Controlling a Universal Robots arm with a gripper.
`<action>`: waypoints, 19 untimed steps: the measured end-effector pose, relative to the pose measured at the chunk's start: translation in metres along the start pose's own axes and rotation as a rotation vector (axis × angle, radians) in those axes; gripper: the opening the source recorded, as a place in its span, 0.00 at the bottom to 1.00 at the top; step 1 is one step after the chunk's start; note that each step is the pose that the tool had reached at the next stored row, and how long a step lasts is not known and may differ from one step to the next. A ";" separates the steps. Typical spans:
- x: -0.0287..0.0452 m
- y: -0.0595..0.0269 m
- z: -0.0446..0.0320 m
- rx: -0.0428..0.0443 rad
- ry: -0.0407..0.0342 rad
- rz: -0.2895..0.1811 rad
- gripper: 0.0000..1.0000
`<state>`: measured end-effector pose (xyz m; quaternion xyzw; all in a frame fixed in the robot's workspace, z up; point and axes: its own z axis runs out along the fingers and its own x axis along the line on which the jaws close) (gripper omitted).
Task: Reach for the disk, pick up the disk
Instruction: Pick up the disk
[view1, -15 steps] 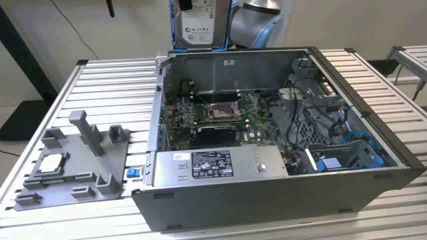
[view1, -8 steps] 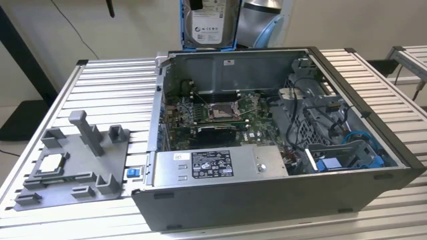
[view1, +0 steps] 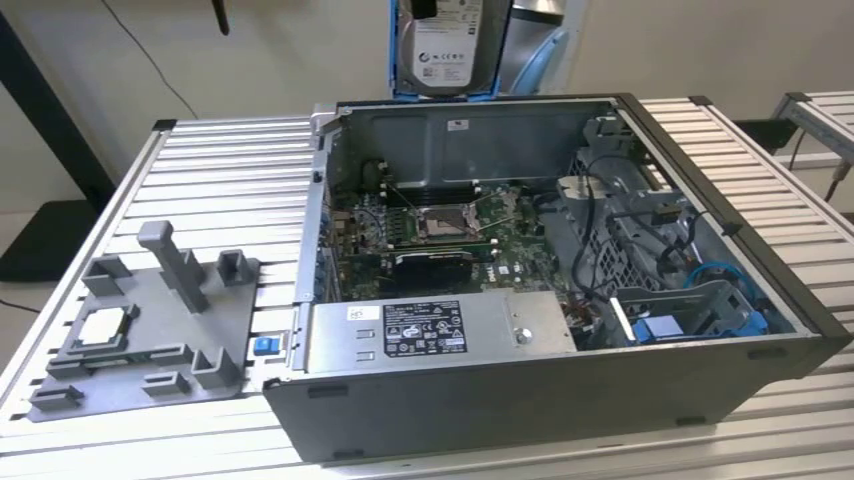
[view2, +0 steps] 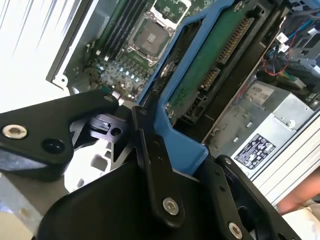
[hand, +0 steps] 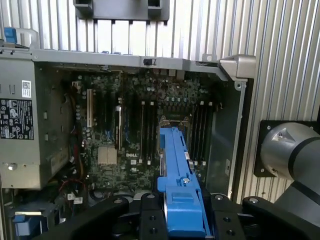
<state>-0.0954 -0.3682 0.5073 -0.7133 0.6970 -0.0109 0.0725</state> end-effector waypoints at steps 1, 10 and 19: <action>0.0001 -0.0030 0.0004 0.0000 0.0000 0.000 0.00; 0.0009 -0.0308 0.0036 -0.0001 0.0000 0.000 0.00; 0.0017 -0.0589 0.0071 0.0000 -0.0001 0.000 0.00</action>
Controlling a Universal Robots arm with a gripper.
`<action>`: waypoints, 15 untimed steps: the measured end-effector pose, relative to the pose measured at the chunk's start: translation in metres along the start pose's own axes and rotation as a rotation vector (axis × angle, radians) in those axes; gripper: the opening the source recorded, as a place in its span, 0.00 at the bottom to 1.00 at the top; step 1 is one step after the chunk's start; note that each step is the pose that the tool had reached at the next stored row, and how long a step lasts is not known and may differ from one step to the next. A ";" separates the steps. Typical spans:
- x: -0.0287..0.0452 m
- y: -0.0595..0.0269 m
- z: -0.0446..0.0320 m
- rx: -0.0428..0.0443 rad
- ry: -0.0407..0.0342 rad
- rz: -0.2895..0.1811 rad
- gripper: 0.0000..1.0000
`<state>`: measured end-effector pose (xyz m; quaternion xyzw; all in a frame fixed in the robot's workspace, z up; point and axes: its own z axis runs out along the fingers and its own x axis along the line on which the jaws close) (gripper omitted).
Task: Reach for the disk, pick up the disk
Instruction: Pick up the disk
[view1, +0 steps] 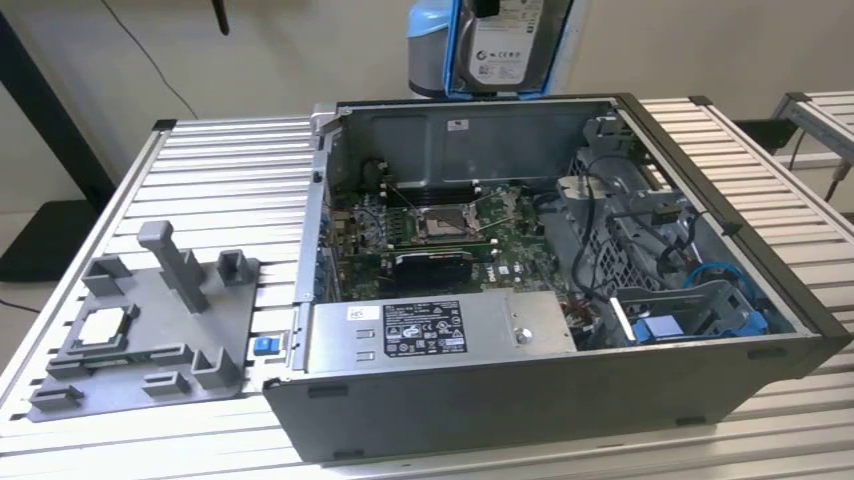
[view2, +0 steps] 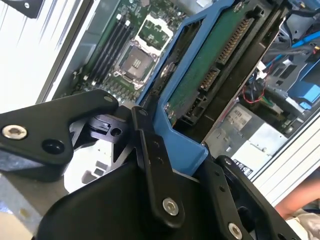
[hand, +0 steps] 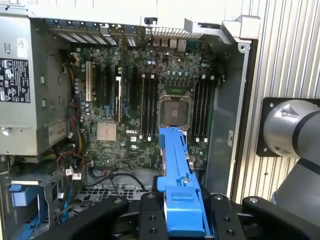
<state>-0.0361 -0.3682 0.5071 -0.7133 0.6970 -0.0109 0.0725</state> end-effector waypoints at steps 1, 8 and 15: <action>0.0001 -0.0028 0.0003 0.0000 0.0001 0.000 0.00; 0.0006 -0.0213 0.0026 0.0000 0.0001 0.000 0.00; 0.0011 -0.0304 0.0067 0.0094 0.0049 -0.001 0.00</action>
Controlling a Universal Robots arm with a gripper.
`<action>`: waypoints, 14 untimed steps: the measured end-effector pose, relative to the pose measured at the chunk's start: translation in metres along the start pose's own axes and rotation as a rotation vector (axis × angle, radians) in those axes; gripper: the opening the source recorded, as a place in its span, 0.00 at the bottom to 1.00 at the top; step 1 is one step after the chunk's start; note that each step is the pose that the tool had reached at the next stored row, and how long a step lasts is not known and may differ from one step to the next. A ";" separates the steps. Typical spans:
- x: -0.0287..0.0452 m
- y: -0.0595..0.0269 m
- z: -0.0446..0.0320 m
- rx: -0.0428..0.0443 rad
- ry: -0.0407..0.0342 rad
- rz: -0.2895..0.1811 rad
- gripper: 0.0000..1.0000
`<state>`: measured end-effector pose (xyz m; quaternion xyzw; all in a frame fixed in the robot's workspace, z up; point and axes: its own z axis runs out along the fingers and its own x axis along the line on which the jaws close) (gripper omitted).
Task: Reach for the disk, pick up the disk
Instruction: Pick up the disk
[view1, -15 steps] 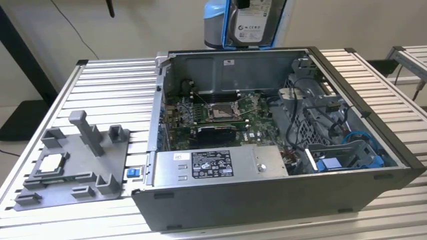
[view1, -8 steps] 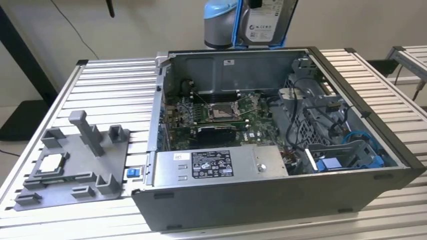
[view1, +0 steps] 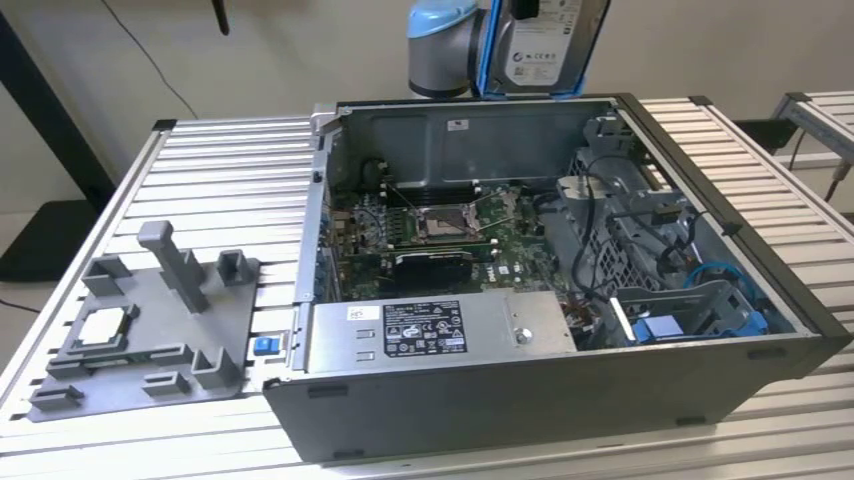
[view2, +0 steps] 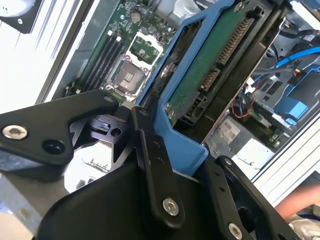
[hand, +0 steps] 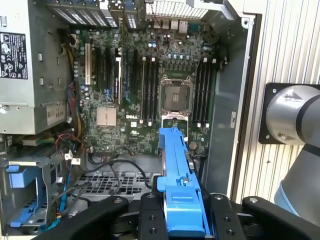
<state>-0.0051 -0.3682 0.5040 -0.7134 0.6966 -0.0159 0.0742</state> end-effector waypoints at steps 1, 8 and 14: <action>0.0001 -0.0010 0.0009 0.0043 0.0027 -0.001 0.00; 0.0006 -0.0086 0.0049 0.0343 0.0396 -0.008 0.00; 0.0012 -0.0176 0.0095 0.0441 0.0631 -0.012 0.00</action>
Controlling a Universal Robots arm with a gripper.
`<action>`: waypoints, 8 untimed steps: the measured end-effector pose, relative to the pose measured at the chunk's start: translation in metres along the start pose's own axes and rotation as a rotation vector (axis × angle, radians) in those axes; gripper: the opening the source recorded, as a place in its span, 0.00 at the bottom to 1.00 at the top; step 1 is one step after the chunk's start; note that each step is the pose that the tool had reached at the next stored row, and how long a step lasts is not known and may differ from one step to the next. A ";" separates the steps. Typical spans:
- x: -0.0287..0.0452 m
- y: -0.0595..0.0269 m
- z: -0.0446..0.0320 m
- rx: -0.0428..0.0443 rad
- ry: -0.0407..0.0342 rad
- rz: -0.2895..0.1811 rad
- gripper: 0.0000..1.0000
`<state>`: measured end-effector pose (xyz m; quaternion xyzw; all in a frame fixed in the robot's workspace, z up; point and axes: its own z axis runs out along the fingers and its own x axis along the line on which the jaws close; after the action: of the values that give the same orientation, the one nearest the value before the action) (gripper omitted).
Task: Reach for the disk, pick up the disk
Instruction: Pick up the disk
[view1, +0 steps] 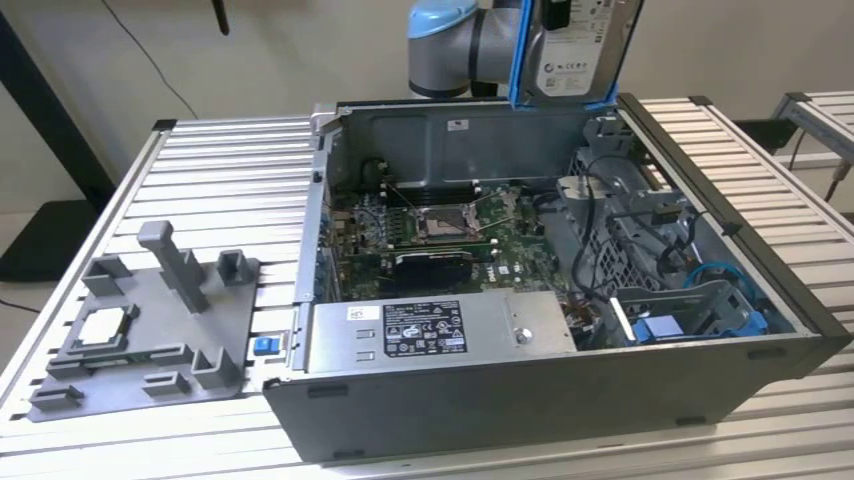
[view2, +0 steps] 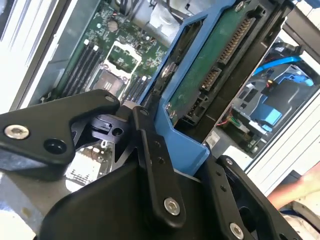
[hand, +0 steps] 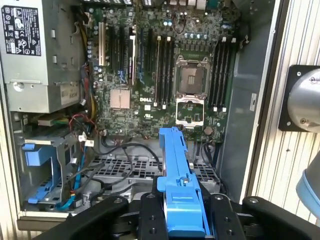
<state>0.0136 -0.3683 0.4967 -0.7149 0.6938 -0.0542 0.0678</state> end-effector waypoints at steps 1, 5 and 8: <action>0.0001 -0.0023 0.0007 0.0000 0.0001 0.000 0.00; 0.0003 -0.0115 0.0031 -0.0001 0.0003 0.000 0.00; 0.0005 -0.0190 0.0048 -0.0002 0.0004 0.000 0.00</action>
<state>0.0331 -0.3682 0.4952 -0.7149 0.6938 -0.0543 0.0676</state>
